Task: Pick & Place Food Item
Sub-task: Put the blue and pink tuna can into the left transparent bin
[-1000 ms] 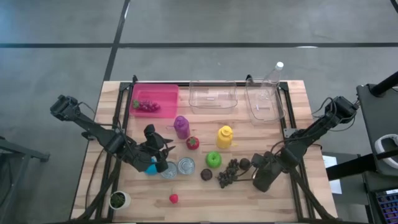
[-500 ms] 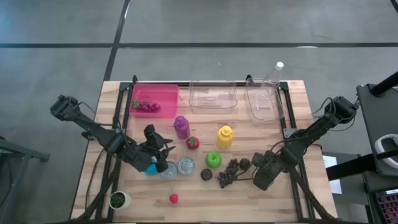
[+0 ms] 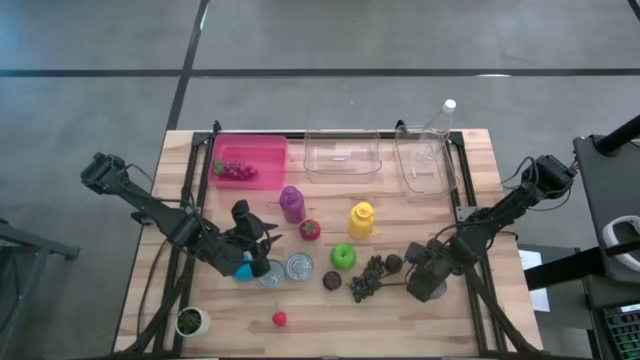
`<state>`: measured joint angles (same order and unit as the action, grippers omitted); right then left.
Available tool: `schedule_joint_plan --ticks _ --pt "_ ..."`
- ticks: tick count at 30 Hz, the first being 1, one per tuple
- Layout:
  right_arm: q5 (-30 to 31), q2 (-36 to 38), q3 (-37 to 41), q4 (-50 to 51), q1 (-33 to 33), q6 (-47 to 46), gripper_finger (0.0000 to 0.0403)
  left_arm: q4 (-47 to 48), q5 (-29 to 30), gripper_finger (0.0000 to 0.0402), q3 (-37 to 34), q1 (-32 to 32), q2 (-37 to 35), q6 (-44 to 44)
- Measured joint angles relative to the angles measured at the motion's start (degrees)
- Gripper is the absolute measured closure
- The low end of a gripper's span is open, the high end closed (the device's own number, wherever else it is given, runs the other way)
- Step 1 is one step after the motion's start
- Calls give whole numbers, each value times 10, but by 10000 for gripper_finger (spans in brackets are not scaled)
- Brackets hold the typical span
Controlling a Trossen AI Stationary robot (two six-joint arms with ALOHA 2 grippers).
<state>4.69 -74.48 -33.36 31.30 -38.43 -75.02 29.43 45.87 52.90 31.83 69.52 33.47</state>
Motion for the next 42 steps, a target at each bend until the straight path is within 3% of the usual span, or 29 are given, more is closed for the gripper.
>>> schedule_joint_plan --ticks 14,20,25,34,42 --pt "-2 0 17 0 7 0 179 0 0 278 0 0 0 1" --pt "-2 7 -14 6 6 -8 179 0 0 278 0 0 0 1" --pt "-4 9 -69 82 -9 -12 179 0 0 278 0 0 0 1" --pt "-17 7 -166 223 -73 -113 179 1 0 278 0 0 0 1" --pt "-20 -13 -146 223 -125 -211 179 1 0 278 -1 0 0 0"
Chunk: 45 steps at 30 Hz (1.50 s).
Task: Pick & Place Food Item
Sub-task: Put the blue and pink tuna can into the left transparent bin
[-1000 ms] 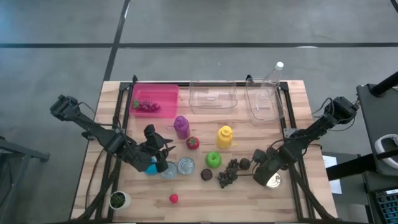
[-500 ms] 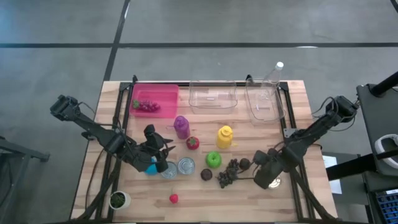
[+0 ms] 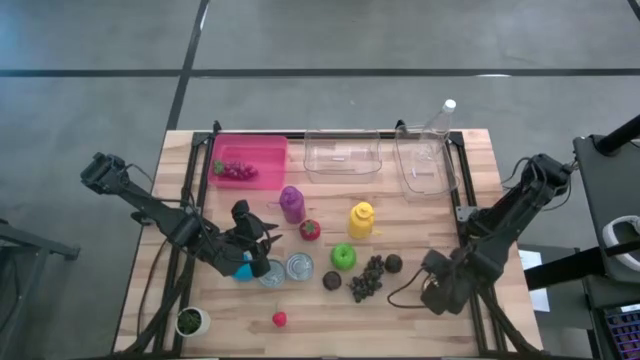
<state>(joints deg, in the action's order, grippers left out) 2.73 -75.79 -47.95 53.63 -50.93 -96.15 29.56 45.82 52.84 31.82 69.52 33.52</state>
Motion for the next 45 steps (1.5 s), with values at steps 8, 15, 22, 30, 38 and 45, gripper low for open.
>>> schedule_joint_plan --ticks 8,15,22,30,38,45 --pt "-18 -36 15 -4 -3 -20 179 0 0 278 0 0 0 -1" --pt "-9 -68 15 0 -1 -16 179 0 0 278 0 0 0 -1" --pt "24 -70 17 2 24 6 179 -2 0 278 0 0 0 0" --pt "67 -69 18 0 71 61 179 -2 0 278 0 0 0 0" --pt "91 -70 18 -2 136 138 179 -2 0 278 0 0 0 -2" --pt "112 -71 14 -2 185 201 179 -2 0 278 0 0 0 -3"
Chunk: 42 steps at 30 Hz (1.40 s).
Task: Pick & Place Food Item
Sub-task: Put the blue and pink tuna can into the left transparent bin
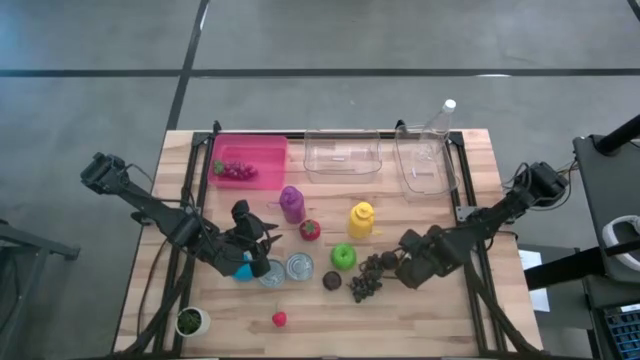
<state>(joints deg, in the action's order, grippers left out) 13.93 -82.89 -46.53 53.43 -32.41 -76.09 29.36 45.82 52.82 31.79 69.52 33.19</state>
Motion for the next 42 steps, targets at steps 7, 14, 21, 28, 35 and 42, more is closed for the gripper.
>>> schedule_joint_plan --ticks 7,14,21,28,35,42 --pt "28 -1 -6 -1 44 54 179 0 0 278 0 0 0 -2" --pt "2 8 -6 3 55 46 179 0 0 278 1 0 0 -4" --pt "-16 41 -7 7 20 -7 179 2 0 278 1 0 0 -4" --pt "-26 59 -6 8 -27 -67 179 2 0 278 1 0 0 -4" --pt "-11 59 7 6 -54 -105 179 2 0 278 1 0 0 -4" --pt "-3 59 34 2 -54 -124 179 2 0 278 1 -1 0 -3"
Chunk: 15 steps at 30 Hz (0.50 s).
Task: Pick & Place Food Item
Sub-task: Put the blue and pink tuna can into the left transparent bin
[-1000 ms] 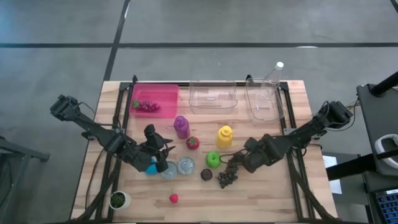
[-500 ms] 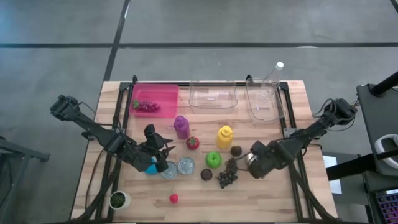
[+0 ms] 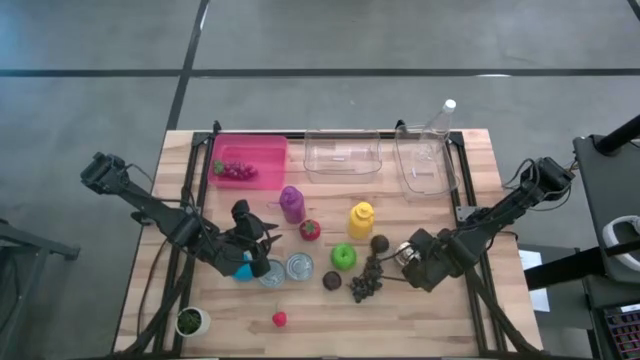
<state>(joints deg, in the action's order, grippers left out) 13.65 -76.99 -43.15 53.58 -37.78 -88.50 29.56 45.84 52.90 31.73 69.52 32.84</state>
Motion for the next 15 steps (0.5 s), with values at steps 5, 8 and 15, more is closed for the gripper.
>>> schedule_joint_plan --ticks 5,8,15 --pt "-1 0 4 0 0 -1 179 0 0 278 0 0 0 -2" --pt "-1 0 6 0 0 -1 179 0 0 278 0 0 0 -12" --pt "-11 2 18 -6 0 -14 179 -1 0 278 0 0 0 -12"
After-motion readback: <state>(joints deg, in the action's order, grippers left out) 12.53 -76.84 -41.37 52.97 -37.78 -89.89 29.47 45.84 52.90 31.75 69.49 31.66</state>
